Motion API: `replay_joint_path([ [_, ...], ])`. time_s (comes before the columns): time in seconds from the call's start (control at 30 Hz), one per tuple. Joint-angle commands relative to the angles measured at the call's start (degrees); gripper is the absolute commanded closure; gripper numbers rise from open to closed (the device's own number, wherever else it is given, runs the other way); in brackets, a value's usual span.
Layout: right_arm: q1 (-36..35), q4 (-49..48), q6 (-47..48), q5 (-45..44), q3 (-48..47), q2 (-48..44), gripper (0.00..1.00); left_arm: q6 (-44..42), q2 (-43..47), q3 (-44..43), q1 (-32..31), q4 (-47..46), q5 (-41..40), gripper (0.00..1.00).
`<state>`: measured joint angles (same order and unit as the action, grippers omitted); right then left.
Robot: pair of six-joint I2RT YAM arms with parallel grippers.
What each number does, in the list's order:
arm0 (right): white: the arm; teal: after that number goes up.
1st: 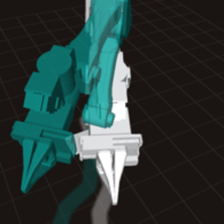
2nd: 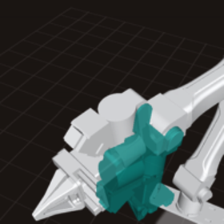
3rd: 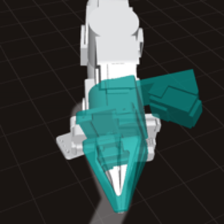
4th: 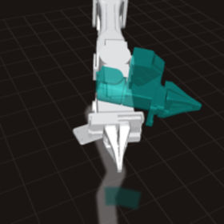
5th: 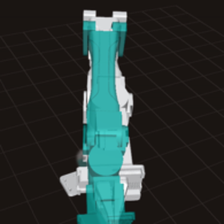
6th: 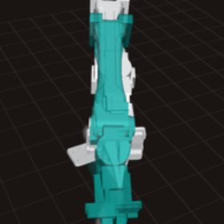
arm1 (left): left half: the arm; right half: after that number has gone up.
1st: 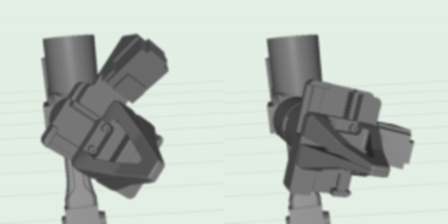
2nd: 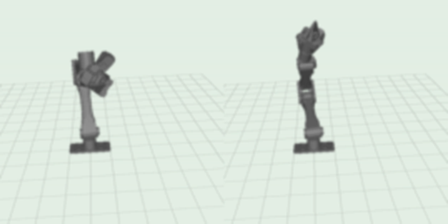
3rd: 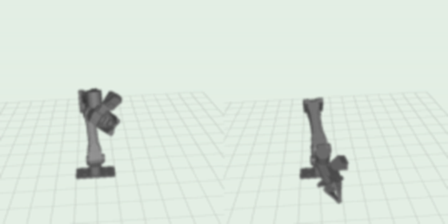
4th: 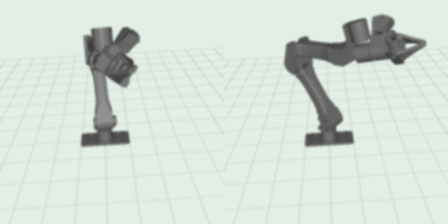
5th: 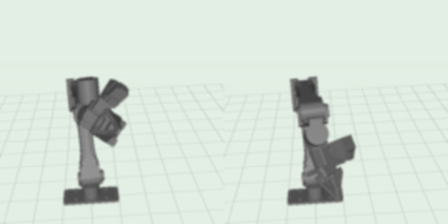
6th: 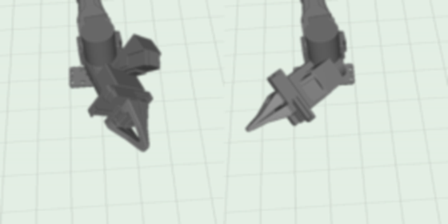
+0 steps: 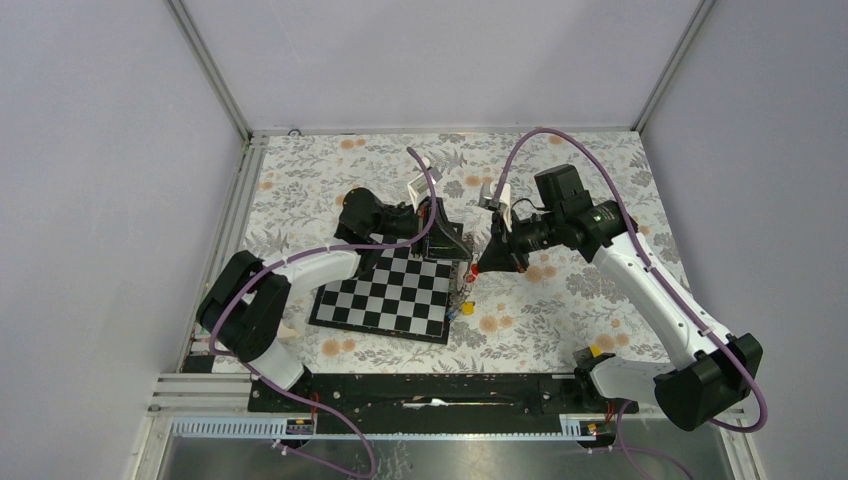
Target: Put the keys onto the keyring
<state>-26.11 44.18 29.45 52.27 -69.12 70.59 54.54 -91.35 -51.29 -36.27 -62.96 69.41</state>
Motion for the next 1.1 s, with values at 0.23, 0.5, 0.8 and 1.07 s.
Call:
replay_joint_path([
  [0.23, 0.3, -2.3, -1.5, 3.3, 0.6, -0.4, 1.00, 0.3, 0.0, -0.2, 0.0, -6.3, -3.0, 1.00],
  [0.5, 0.3, -3.8, -3.1, 5.3, 0.5, 0.3, 1.00, -0.7, -0.5, 0.4, -0.1, -6.0, -4.1, 1.00],
  [0.8, 0.3, -5.6, -4.8, 7.6, 1.0, 1.3, 1.00, -1.5, -1.1, 0.5, -0.3, -5.6, -5.5, 1.00],
  [1.07, 0.3, -7.1, -5.8, 8.7, 1.1, 2.6, 1.00, -2.3, -1.5, 0.4, -0.4, -4.6, -6.4, 1.00],
])
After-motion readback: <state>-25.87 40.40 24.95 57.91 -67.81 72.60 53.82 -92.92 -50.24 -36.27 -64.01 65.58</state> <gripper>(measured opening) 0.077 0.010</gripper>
